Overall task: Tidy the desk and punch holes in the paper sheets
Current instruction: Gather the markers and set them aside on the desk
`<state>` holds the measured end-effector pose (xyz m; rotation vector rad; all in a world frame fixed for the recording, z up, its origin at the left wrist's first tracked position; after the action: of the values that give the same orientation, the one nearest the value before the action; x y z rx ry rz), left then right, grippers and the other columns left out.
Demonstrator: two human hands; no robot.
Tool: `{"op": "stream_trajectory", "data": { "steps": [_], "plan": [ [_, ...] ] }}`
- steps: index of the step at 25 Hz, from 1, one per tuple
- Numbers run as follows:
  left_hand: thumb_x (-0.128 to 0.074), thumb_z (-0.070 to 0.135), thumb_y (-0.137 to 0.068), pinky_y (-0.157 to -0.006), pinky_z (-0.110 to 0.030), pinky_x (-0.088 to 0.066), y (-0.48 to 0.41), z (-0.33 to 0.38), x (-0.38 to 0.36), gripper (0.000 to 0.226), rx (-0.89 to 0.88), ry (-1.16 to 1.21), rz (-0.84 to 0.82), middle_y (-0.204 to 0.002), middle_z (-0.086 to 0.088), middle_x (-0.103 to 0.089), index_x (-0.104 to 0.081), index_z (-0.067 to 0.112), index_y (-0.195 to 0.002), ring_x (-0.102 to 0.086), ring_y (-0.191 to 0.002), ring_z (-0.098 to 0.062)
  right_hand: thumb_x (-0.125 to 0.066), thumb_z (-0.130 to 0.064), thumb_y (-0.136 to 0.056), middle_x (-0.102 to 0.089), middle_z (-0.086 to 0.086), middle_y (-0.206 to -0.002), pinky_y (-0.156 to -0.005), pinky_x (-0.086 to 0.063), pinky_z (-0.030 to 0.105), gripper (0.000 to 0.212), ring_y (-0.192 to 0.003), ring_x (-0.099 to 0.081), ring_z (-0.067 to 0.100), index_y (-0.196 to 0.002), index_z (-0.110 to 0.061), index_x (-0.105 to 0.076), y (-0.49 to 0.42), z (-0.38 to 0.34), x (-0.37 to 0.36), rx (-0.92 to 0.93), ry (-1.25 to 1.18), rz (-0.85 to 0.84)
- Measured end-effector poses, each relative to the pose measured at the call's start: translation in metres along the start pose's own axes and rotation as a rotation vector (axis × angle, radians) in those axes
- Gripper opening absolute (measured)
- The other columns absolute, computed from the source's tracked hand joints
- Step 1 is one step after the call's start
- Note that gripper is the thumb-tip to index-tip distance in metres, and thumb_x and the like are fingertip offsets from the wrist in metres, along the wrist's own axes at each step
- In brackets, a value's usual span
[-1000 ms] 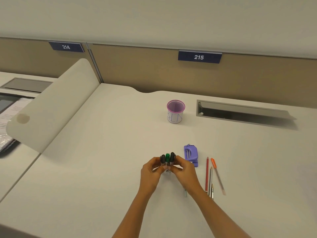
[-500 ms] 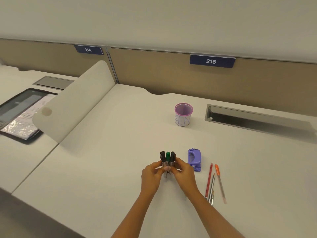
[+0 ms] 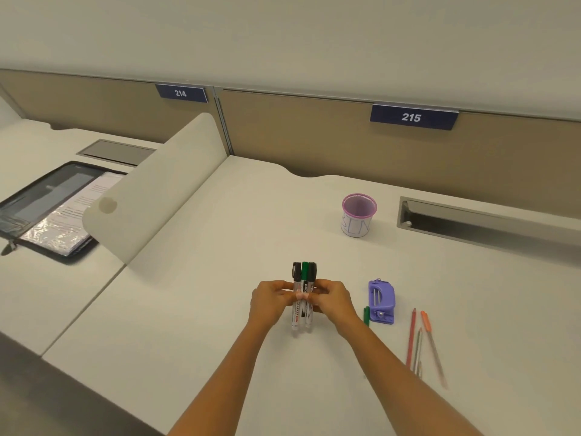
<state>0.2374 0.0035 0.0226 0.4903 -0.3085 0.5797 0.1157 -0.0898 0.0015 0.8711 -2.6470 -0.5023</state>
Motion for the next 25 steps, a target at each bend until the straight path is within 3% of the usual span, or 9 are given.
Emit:
{"op": "stream_trajectory", "data": {
  "steps": [7,13,18,25],
  "plan": [
    [-0.080,0.035,-0.071,-0.085,-0.041,-0.058,-0.063,-0.021,0.081,0.027,0.076,-0.069,0.028,-0.088,-0.002,-0.078,-0.078,0.022,-0.095,-0.072,-0.084,-0.018,-0.076,-0.008,-0.077,-0.075,0.014,-0.099,-0.073,-0.062,0.035,0.034,-0.086,-0.074,0.026,-0.110,-0.008,-0.070,-0.047,-0.034,-0.087,-0.137,-0.127,0.020],
    [-0.079,0.026,-0.072,-0.081,-0.045,-0.059,-0.124,-0.032,0.133,0.018,0.119,-0.091,0.045,-0.084,-0.008,-0.077,-0.078,0.018,-0.089,-0.073,-0.080,-0.024,-0.083,-0.014,-0.071,-0.074,0.012,-0.098,-0.077,-0.062,0.041,0.033,-0.087,-0.073,0.028,-0.102,-0.012,-0.069,-0.094,-0.065,-0.147,-0.190,-0.128,0.091],
    [-0.079,0.025,-0.073,-0.083,-0.042,-0.058,-0.160,-0.033,0.150,0.021,0.142,-0.142,0.047,-0.085,-0.009,-0.077,-0.078,0.016,-0.092,-0.073,-0.082,-0.026,-0.087,-0.028,-0.063,-0.075,0.009,-0.090,-0.078,-0.060,0.045,0.029,-0.083,-0.073,0.026,-0.081,-0.017,-0.068,-0.131,-0.073,-0.175,-0.216,0.020,0.171],
    [-0.083,0.026,-0.068,-0.080,-0.040,-0.059,-0.181,-0.038,0.155,0.021,0.185,-0.193,0.024,-0.080,-0.009,-0.076,-0.078,0.015,-0.085,-0.072,-0.078,-0.026,-0.085,-0.027,-0.063,-0.075,0.006,-0.078,-0.071,-0.062,0.042,0.023,-0.073,-0.073,0.025,-0.076,-0.012,-0.073,-0.145,-0.072,-0.185,-0.276,0.129,0.271]
  ]
}}
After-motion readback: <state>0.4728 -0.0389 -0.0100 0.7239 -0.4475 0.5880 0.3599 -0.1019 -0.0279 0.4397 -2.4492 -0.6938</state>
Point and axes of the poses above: each hand's wrist, its own y-axis away from the middle knuckle, its own x-axis out of the back of the hand, z = x × y, the point moved 3 cm from there along -y, towards the middle knuckle
